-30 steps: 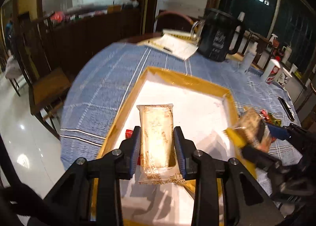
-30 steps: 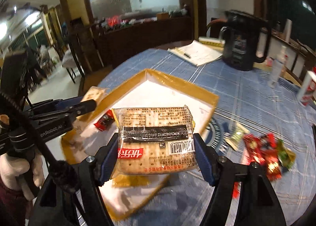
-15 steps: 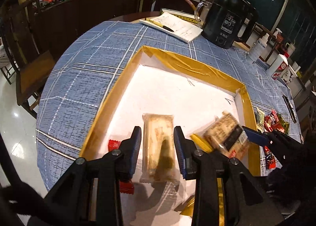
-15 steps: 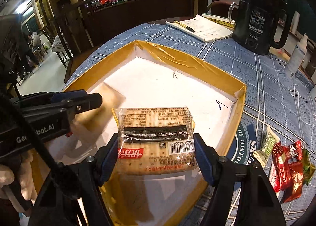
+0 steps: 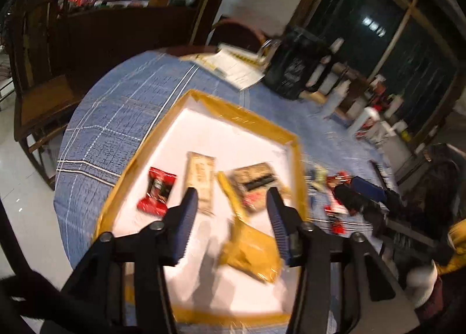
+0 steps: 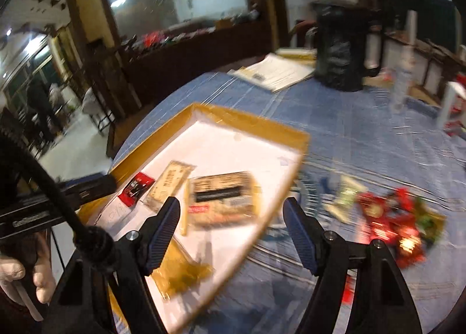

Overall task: Organize snacks
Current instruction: 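Carry both packs into the white tray and release them, then grasp the small green packet with the left tool while the right tool grasps the red-brown bag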

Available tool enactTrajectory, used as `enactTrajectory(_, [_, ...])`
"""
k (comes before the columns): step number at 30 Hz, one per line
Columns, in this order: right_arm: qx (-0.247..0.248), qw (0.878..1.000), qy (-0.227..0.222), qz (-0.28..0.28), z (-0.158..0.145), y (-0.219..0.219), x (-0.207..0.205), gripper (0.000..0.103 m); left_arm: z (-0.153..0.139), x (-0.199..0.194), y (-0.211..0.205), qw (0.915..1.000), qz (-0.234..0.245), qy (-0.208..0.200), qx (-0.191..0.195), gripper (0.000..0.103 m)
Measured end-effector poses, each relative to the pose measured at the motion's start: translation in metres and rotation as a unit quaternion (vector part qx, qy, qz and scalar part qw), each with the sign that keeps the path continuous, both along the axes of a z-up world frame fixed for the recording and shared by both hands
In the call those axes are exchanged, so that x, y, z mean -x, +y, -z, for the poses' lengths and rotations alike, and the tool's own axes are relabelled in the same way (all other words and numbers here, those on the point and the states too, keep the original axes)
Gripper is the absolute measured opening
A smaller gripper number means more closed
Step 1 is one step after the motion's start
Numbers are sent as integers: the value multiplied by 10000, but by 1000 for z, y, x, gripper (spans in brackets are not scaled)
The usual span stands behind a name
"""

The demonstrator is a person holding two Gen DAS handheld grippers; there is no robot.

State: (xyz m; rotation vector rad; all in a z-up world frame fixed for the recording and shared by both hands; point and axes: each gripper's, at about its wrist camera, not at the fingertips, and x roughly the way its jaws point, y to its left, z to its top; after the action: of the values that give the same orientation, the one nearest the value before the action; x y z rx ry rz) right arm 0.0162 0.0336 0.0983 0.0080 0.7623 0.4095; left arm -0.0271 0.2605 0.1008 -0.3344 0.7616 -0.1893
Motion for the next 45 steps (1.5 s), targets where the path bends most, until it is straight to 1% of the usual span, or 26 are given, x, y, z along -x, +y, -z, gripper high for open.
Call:
enactTrajectory(3, [42,9983,-259,515,-26,-34,19,74,-18,38,-1,9988,137,-472,-57,68])
enactTrajectory(4, [75,9970,-346,693,-36,-44,26,74,-25,54,1,9977,205,-646,-58,69])
enactTrajectory(6, [152,9935,-538,994,-55,-64,39,74,-33,75,11,9958,374,-832,8,70])
enactTrajectory(9, [233,9861,-777,1449,-75,-95,61,74,-46,99,24,9941,560,-926,-5,70])
enactTrajectory(11, [179,9813,-785,1750,-75,-119,76,74,-52,104,26,9940,623,-902,-25,70])
enactTrajectory(13, [67,9766,-641,2054,-66,-146,90,74,-56,101,19,9939,678,-863,54,70])
enactTrajectory(16, [51,9711,-359,2360,-44,-179,111,72,-58,94,-9,9925,935,-777,143,70])
enactTrajectory(17, [57,9701,-276,2410,-37,-191,115,68,-58,92,-24,9914,1063,-748,151,70])
enactTrajectory(19, [-15,9700,-136,2428,-29,-208,114,63,-56,90,-47,9896,1239,-721,142,70])
enactTrajectory(20, [-79,9704,-54,2414,-24,-215,109,62,-55,90,-60,9886,1318,-729,80,70])
enactTrajectory(22, [-256,9735,129,2268,-10,-223,89,61,-51,88,-80,9881,1350,-727,-81,63])
enactTrajectory(23, [-302,9757,208,2160,-3,-223,82,61,-48,83,-90,9884,1352,-681,-129,57])
enactTrajectory(25, [-357,9804,416,1893,15,-220,54,60,-40,70,-104,9904,1278,-501,-158,57])
enactTrajectory(28, [-346,9843,671,1593,40,-207,17,60,-30,45,-122,9937,1104,-191,-19,57])
enactTrajectory(30, [-218,9868,712,1437,54,-197,-5,60,-26,31,-134,9941,1075,-87,-75,57])
enactTrajectory(33, [-135,9894,765,1228,66,-182,-22,60,-17,8,-154,9936,1082,93,-295,57])
enactTrajectory(35, [-100,9914,719,1086,71,-174,-30,59,-10,-10,-164,9933,1080,238,-329,57])
enactTrajectory(36, [-88,9922,690,1039,73,-170,-32,57,-6,-18,-168,9931,1084,304,-315,57])
enactTrajectory(37, [-78,9925,695,1004,76,-167,-35,49,-3,-28,-172,9927,1106,370,-308,57])
enactTrajectory(38, [-62,9923,738,993,81,-164,-36,38,1,-40,-177,9921,1131,434,-333,57])
enactTrajectory(42, [-341,9920,678,1007,86,-170,-33,36,13,-78,-198,9897,1223,495,-561,57])
enactTrajectory(43, [-404,9918,663,1012,85,-173,-30,32,16,-87,-202,9890,1259,526,-577,57])
enactTrajectory(45, [-524,9915,619,1019,83,-179,-24,31,24,-106,-214,9870,1340,597,-649,57])
